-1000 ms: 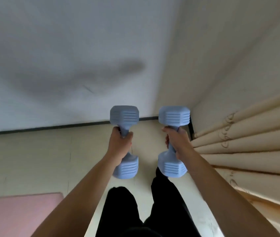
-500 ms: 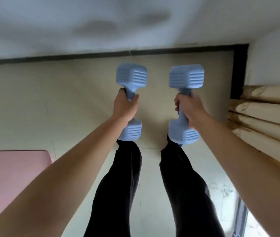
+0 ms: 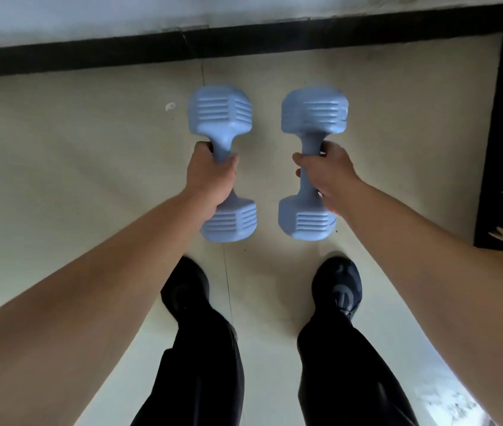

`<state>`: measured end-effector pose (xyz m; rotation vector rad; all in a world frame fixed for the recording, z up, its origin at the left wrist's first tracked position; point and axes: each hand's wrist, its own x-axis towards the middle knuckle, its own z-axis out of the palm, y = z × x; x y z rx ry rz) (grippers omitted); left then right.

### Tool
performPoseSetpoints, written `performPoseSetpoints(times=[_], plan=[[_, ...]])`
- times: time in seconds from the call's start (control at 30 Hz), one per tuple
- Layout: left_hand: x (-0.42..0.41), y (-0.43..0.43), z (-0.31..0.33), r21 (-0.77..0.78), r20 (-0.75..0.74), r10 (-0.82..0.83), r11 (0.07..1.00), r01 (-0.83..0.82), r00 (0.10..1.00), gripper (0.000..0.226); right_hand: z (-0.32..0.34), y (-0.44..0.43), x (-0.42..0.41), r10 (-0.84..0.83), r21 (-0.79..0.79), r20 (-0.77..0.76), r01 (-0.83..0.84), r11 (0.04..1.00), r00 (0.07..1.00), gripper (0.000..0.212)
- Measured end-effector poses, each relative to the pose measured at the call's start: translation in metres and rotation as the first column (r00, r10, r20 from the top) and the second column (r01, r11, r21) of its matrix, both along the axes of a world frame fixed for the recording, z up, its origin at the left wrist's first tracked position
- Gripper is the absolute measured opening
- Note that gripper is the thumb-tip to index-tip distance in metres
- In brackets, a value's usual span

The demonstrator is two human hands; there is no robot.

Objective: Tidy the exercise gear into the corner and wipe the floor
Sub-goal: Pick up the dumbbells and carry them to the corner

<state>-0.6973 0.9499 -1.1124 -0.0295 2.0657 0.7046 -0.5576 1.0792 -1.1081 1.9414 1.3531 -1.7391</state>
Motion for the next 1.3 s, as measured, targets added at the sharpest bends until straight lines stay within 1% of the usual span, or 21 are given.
performPoseSetpoints(times=[0.1,0.2,0.3,0.4,0.5,0.53,0.57,0.67,0.7,0.77,0.8,0.83,0.87,0.93,1.0,1.03,1.07,1.13,1.2,1.23,1.3], plan=[[-0.006,0.023,-0.022,0.056,-0.029,0.028,0.998,-0.026,0.999,0.029,-0.024,0.019,-0.014,0.007,0.074,-0.006,-0.007,0.997,1.0,0.025],[-0.008,0.047,-0.036,0.086,-0.041,0.015,0.996,-0.011,0.999,0.024,-0.038,0.04,-0.024,0.014,0.152,-0.011,-0.012,0.988,1.0,0.018],[-0.008,0.066,-0.04,0.094,-0.022,0.013,0.996,-0.011,1.0,0.017,-0.042,0.059,-0.028,0.047,0.209,-0.003,-0.045,0.977,0.999,0.017],[-0.007,0.075,-0.039,0.134,-0.026,0.011,0.991,-0.008,1.0,0.015,-0.042,0.073,-0.027,0.059,0.225,0.003,-0.058,0.973,0.998,0.028],[-0.001,0.079,-0.034,0.219,0.012,0.013,0.976,-0.015,1.0,0.019,-0.041,0.077,-0.025,0.061,0.215,-0.031,-0.053,0.975,0.998,0.045],[0.001,0.079,-0.031,0.238,0.028,0.006,0.971,-0.012,1.0,0.025,-0.039,0.077,-0.024,0.064,0.21,-0.036,-0.055,0.976,0.997,0.049],[0.002,0.079,-0.029,0.249,0.041,0.007,0.968,-0.017,0.999,0.03,-0.038,0.077,-0.023,0.071,0.209,-0.037,-0.062,0.976,0.997,0.051],[0.002,0.073,-0.023,0.248,0.096,0.053,0.966,-0.076,0.994,0.029,-0.027,0.077,-0.018,0.07,0.188,-0.026,-0.064,0.98,0.997,0.063],[0.001,0.07,-0.018,0.255,0.073,0.054,0.964,-0.071,0.996,0.029,-0.022,0.077,-0.016,0.091,0.195,-0.022,-0.085,0.977,0.996,0.064],[0.001,0.064,0.001,0.233,-0.076,-0.073,0.968,0.089,0.994,0.027,-0.002,0.073,-0.014,0.211,0.277,0.008,-0.205,0.939,0.977,0.055],[0.002,0.06,0.014,0.184,-0.21,-0.161,0.962,0.2,0.964,0.031,0.011,0.07,-0.013,0.28,0.355,0.036,-0.274,0.894,0.959,0.051],[0.002,0.054,0.03,0.125,-0.357,-0.232,0.948,0.292,0.905,0.037,0.025,0.066,-0.012,0.344,0.457,0.057,-0.331,0.825,0.937,0.05],[0.004,0.048,0.051,0.086,-0.466,-0.262,0.937,0.338,0.845,0.044,0.042,0.06,-0.011,0.394,0.56,0.08,-0.369,0.742,0.915,0.05],[0.002,0.036,0.093,0.058,-0.611,-0.261,0.927,0.372,0.747,0.053,0.082,0.051,-0.012,0.475,0.716,0.138,-0.419,0.558,0.869,0.053],[-0.006,0.023,0.141,0.01,-0.735,-0.28,0.906,0.423,0.617,0.056,0.13,0.043,-0.017,0.515,0.783,0.212,-0.46,0.418,0.831,0.056],[-0.013,0.019,0.168,-0.024,-0.796,-0.297,0.887,0.462,0.528,0.056,0.158,0.041,-0.021,0.522,0.807,0.25,-0.474,0.353,0.815,0.058],[-0.023,0.016,0.197,-0.057,-0.847,-0.301,0.871,0.488,0.438,0.056,0.189,0.04,-0.026,0.532,0.826,0.284,-0.485,0.286,0.797,0.06],[-0.041,0.013,0.266,-0.097,-0.899,-0.293,0.859,0.503,0.326,0.056,0.258,0.042,-0.038,0.555,0.867,0.319,-0.473,0.157,0.768,0.063],[-0.052,0.009,0.355,-0.14,-0.921,-0.293,0.863,0.485,0.255,0.059,0.341,0.038,-0.051,0.579,0.889,0.328,-0.451,0.079,0.746,0.066],[-0.058,0.013,0.382,-0.146,-0.929,-0.287,0.866,0.479,0.236,0.059,0.367,0.039,-0.059,0.583,0.898,0.331,-0.438,0.047,0.742,0.067],[-0.068,0.012,0.476,-0.15,-0.951,-0.252,0.881,0.449,0.178,0.06,0.453,0.033,-0.076,0.584,0.921,0.334,-0.389,-0.033,0.74,0.068]])
